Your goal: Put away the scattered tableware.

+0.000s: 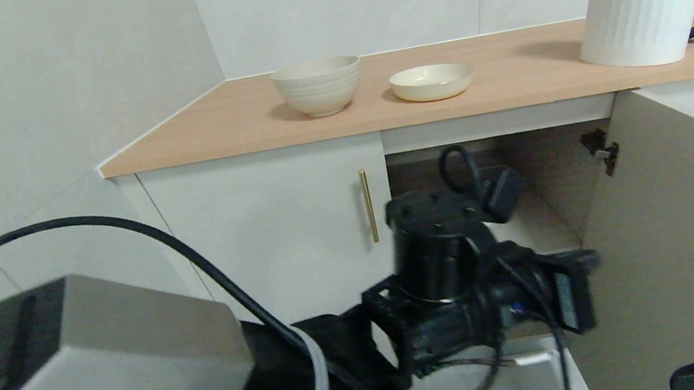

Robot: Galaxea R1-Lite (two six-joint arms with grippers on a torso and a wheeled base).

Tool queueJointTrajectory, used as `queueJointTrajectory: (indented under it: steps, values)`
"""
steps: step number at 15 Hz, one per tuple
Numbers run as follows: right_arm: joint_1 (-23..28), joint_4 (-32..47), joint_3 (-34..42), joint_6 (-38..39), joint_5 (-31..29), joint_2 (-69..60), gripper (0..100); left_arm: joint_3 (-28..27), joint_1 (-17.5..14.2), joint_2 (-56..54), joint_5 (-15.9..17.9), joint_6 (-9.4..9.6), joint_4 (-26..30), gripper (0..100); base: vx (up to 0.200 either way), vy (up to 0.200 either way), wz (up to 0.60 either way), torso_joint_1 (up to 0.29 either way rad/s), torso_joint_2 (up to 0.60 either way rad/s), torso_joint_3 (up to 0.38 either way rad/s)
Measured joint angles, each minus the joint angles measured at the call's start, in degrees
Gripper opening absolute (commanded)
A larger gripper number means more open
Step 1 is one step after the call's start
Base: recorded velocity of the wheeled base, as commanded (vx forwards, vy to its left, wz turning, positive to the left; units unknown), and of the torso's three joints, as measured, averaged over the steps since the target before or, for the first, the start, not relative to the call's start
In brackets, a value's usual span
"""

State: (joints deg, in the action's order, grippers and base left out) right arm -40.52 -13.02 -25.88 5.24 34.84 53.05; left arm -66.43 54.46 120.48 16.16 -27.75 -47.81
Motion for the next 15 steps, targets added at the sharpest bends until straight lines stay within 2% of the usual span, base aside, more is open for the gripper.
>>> queueJointTrajectory:
  steps: [2, 6, 8, 10, 11, 13, 14, 15]
  values:
    - [-0.1, -0.1, -1.6, 0.1, -3.7, 2.9, 100, 6.1, -6.3, -4.4, -0.3, 0.09, -1.1, 0, 0.0, 0.0, 0.0, 0.0, 0.0, 0.0]
    - [0.4, -0.2, -10.6, 0.1, -14.4, 15.2, 100, 18.4, -19.1, -13.6, 0.6, 3.23, -3.5, 0, 0.0, 0.0, 0.0, 0.0, 0.0, 0.0]
    - [0.9, -0.1, -17.3, 0.2, -19.7, 21.5, 100, 21.8, -24.0, -16.6, 2.4, 3.74, -5.2, 0, 0.0, 0.0, 0.0, 0.0, 0.0, 0.0]
    - [1.1, -0.1, -22.8, 0.3, -25.7, 27.4, 100, 23.0, -28.7, -19.7, 3.1, 4.22, -4.0, 0, 0.0, 0.0, 0.0, 0.0, 0.0, 0.0]
    - [1.1, -0.1, -24.6, 0.3, -28.8, 29.7, 100, 23.2, -30.7, -21.6, 3.3, 4.35, -1.3, 0, 0.0, 0.0, 0.0, 0.0, 0.0, 0.0]
    - [1.0, 0.0, -25.4, 0.4, -30.1, 32.1, 100, 23.3, -32.2, -24.7, 3.4, 4.84, 3.2, 0, 0.0, 0.0, 0.0, 0.0, 0.0, 0.0]
    - [1.0, 0.0, -25.6, 0.9, -30.5, 32.5, 100, 23.3, -32.4, -26.1, 3.5, 6.21, 5.8, 0, 0.0, 0.0, 0.0, 0.0, 0.0, 0.0]
    - [1.0, 0.0, -25.9, 1.9, -30.9, 32.8, 100, 23.3, -32.6, -27.5, 3.5, 9.17, 8.5, 0, 0.0, 0.0, 0.0, 0.0, 0.0, 0.0]
